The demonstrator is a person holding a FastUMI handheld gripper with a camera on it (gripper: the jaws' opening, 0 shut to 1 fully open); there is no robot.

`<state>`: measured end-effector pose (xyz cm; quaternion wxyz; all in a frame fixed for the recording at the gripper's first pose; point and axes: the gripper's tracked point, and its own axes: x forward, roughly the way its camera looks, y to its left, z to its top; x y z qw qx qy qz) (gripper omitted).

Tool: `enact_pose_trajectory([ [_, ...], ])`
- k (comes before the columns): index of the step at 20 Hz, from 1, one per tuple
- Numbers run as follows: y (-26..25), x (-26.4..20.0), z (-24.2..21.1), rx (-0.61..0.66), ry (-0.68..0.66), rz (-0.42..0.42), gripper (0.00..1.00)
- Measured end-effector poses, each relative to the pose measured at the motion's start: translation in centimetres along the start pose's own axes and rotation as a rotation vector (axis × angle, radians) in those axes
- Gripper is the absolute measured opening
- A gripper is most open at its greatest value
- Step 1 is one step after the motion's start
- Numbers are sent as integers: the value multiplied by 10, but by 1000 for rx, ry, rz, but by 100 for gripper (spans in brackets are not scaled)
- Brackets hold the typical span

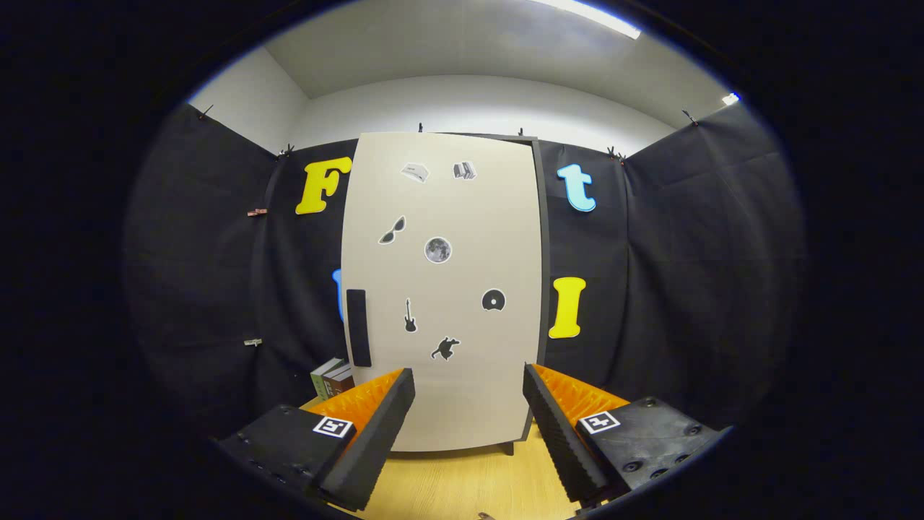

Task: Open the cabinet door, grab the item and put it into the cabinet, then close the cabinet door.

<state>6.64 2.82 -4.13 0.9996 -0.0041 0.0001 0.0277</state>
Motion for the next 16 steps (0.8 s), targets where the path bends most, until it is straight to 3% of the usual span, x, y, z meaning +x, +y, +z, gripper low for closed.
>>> enact_pose_trajectory([
  [16,9,-1,-3,-27,13,-8,98],
])
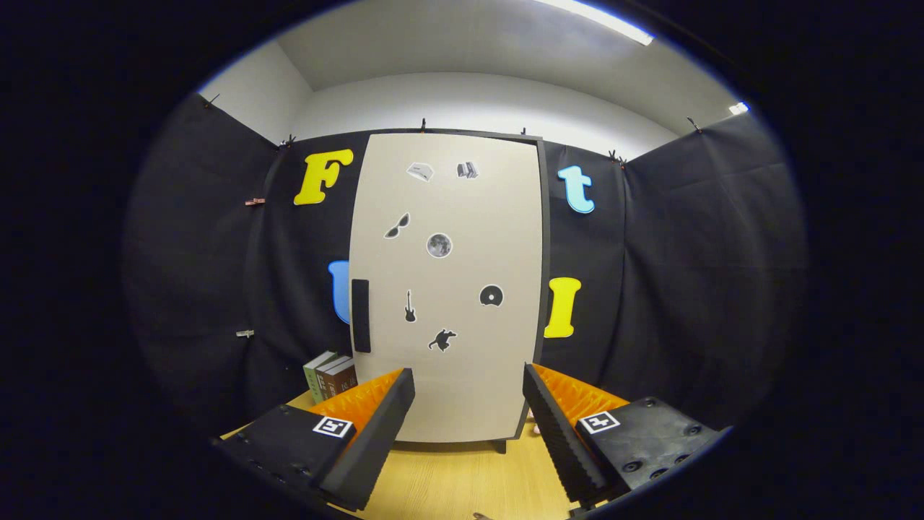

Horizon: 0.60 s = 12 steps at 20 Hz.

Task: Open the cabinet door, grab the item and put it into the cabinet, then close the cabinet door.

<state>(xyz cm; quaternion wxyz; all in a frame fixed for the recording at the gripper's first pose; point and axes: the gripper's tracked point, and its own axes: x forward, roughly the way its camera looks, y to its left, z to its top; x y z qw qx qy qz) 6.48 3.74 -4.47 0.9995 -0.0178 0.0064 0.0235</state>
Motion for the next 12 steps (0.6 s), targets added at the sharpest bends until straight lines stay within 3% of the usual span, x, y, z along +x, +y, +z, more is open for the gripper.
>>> enact_pose_trajectory([
  [12,1,3,4,-14,-4,-9,98],
])
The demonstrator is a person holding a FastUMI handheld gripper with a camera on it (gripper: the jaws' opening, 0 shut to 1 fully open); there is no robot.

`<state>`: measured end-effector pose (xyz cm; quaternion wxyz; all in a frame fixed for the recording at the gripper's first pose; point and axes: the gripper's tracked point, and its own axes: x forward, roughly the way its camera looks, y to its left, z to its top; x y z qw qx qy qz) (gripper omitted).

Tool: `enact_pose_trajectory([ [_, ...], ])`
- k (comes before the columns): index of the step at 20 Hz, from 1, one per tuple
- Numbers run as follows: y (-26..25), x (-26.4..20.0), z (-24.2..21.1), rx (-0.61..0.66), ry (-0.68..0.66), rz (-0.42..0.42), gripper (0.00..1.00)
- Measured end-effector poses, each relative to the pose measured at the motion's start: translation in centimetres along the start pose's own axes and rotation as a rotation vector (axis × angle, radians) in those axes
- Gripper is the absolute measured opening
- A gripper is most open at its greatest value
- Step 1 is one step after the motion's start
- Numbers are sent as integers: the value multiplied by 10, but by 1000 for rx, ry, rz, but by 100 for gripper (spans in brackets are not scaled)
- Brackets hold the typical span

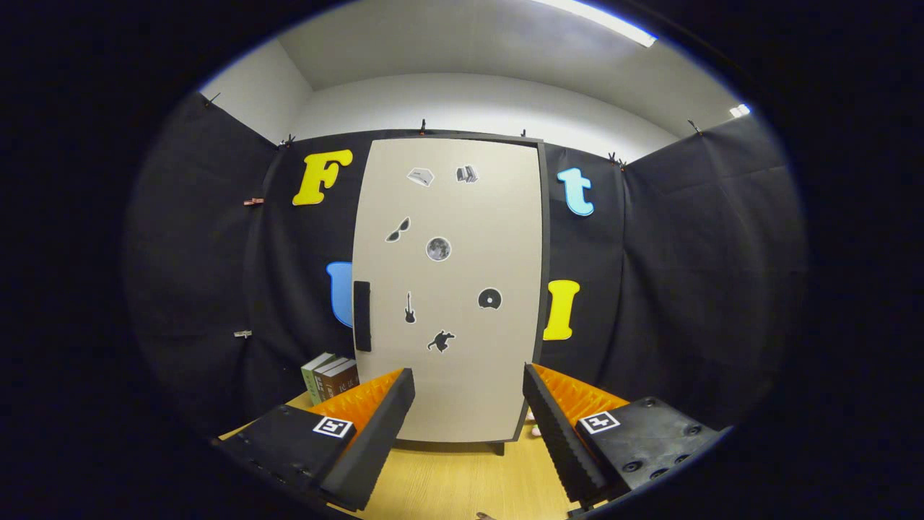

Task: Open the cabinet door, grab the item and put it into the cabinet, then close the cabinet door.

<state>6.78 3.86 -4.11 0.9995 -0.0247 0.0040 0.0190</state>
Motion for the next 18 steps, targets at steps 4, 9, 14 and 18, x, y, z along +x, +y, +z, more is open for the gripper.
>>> enact_pose_trajectory([
  [4,7,2,0,-5,4,12,98],
  [9,12,3,1,-18,3,15,97],
  [14,13,4,-3,-17,14,21,98],
  [18,6,5,-3,-5,16,6,97],
])
